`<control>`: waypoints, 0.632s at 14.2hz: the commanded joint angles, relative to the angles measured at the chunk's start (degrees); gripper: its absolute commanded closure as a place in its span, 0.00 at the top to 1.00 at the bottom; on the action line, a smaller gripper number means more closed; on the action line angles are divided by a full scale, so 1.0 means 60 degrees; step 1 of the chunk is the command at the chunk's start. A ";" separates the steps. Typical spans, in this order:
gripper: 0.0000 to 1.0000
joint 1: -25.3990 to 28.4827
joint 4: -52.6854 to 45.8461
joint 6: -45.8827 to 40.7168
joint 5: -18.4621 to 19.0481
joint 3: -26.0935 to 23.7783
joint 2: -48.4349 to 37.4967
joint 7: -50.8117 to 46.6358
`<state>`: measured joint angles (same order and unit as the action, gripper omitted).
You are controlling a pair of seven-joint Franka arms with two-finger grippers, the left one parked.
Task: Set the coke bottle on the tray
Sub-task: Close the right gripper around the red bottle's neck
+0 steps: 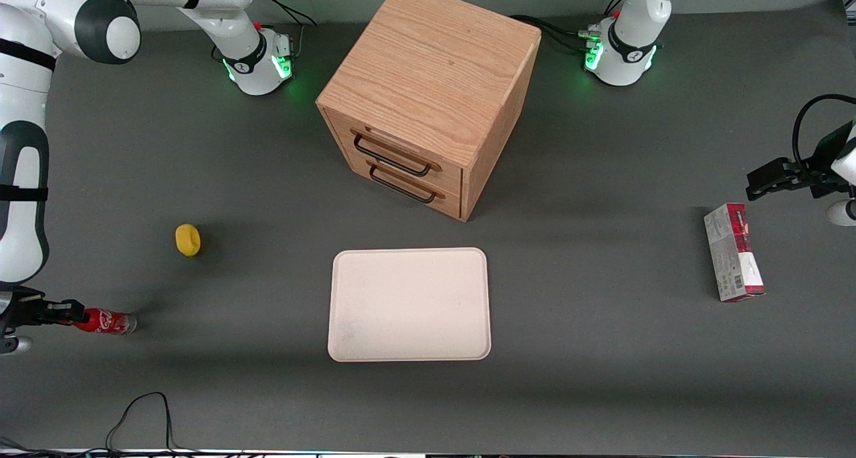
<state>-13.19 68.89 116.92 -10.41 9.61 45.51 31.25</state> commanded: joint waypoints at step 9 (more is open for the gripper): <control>0.00 0.1612 -0.0944 -0.3922 0.1339 0.0055 -0.3044 -0.3596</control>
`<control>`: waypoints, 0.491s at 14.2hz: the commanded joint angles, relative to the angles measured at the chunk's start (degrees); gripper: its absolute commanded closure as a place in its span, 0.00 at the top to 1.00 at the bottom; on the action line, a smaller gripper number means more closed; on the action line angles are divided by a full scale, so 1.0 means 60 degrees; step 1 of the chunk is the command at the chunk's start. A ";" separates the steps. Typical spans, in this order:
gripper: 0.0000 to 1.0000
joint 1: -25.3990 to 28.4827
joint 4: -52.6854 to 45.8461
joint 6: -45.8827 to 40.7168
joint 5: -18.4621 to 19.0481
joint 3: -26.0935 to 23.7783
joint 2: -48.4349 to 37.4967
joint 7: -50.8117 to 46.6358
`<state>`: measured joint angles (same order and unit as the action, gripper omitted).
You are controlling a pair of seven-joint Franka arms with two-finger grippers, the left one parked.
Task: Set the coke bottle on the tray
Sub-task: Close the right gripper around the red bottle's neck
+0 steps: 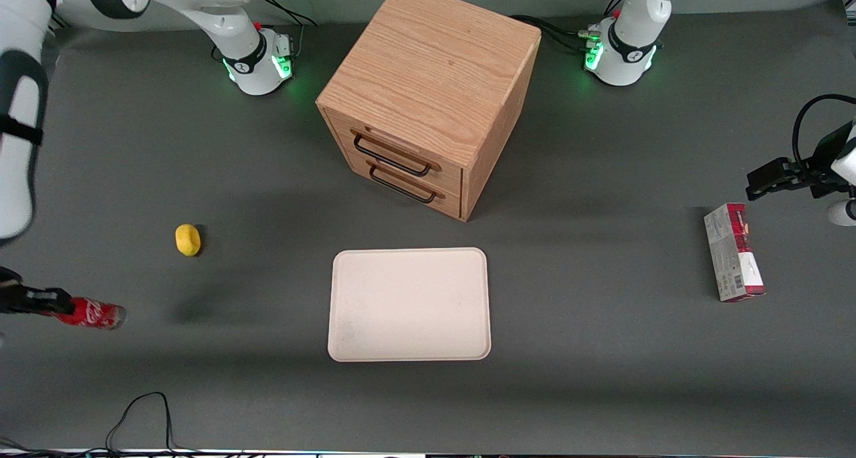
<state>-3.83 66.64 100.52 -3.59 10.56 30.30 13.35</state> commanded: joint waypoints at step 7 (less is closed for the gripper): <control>0.00 0.0052 -0.1937 -0.3043 0.0905 -0.2940 -0.0728 -0.3990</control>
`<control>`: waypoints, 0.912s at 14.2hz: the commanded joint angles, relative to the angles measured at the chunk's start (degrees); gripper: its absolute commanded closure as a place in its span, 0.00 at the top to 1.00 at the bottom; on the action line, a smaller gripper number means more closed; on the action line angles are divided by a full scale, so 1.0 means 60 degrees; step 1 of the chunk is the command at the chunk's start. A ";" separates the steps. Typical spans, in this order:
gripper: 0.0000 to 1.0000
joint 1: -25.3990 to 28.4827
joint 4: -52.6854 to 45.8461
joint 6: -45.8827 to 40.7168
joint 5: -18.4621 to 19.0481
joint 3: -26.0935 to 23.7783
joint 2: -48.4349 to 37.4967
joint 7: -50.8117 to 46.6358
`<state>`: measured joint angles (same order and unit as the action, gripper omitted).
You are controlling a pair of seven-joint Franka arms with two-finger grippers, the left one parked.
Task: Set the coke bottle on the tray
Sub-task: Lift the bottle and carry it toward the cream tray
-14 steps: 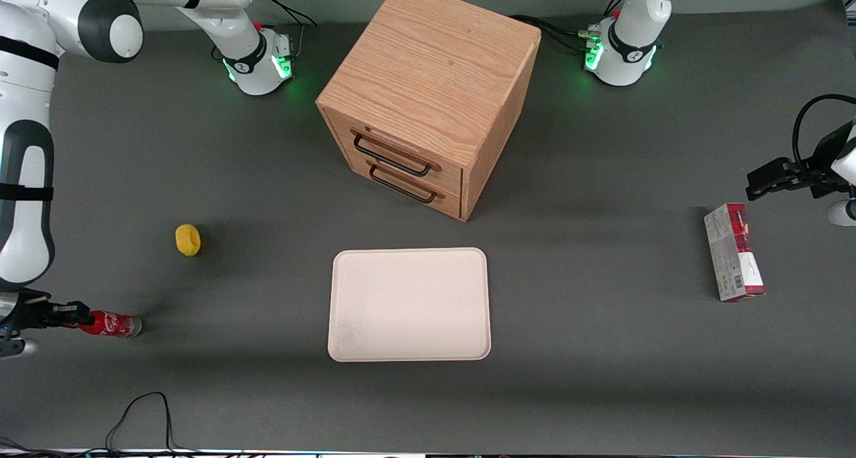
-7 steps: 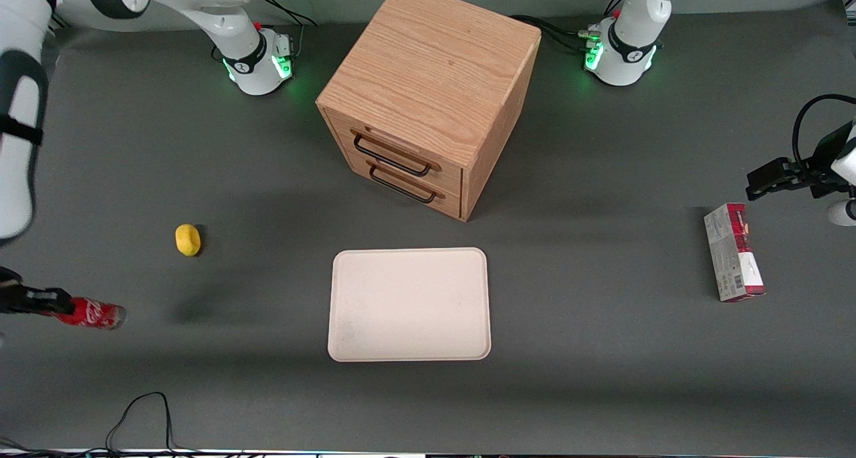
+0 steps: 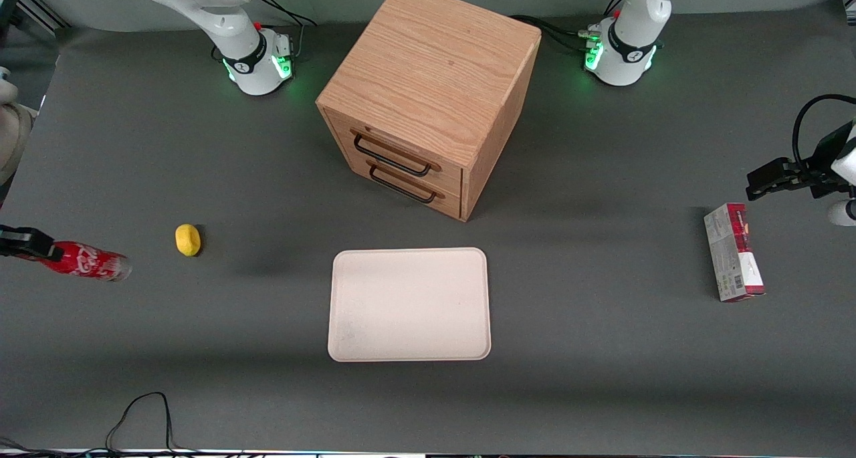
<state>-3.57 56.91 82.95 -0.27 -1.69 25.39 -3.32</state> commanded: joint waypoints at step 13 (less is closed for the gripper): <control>0.00 0.2541 0.0227 0.3062 0.2152 -0.2692 0.1700 -0.4837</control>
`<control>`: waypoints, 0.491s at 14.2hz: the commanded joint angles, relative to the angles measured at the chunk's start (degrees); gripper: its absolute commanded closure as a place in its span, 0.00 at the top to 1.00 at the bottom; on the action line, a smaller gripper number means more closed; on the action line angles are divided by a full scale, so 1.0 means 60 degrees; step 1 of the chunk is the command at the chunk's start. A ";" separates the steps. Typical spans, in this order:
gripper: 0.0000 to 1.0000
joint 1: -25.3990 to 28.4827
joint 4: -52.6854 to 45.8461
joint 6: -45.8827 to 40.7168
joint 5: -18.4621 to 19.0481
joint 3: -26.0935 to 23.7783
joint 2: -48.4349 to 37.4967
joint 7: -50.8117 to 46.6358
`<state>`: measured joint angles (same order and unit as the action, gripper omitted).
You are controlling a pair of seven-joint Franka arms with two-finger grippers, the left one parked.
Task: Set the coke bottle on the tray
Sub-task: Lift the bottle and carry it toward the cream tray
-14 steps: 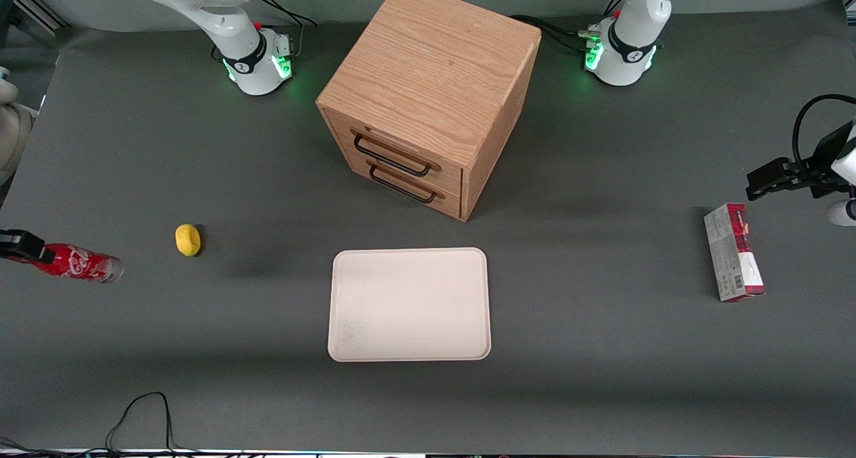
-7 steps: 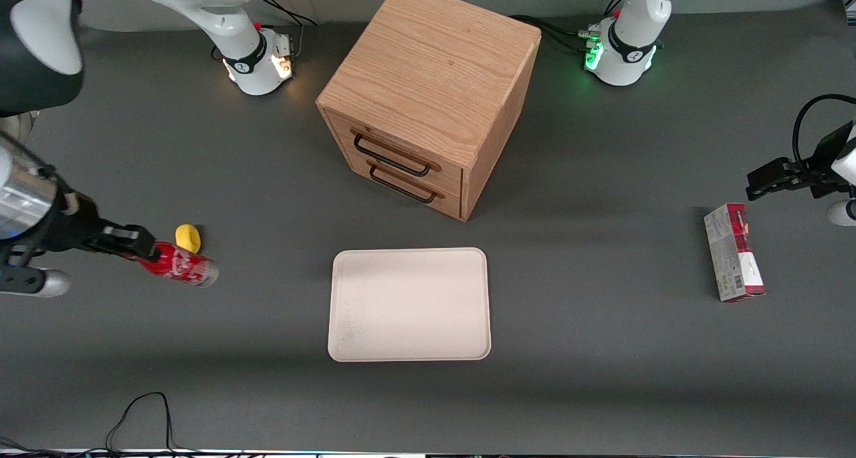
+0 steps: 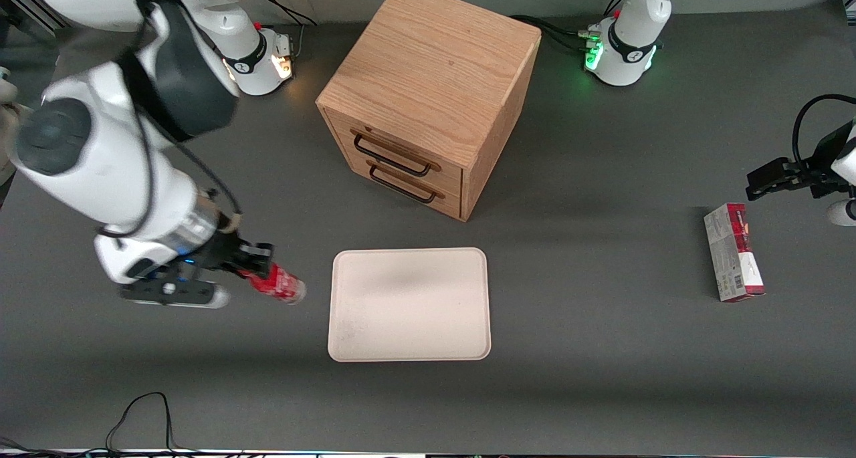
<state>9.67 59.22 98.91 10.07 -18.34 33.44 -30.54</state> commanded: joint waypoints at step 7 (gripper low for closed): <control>0.00 0.0674 0.0235 0.2920 0.0504 0.0682 0.2145 -0.0125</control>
<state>12.98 60.02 112.49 11.65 -15.77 44.13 -31.20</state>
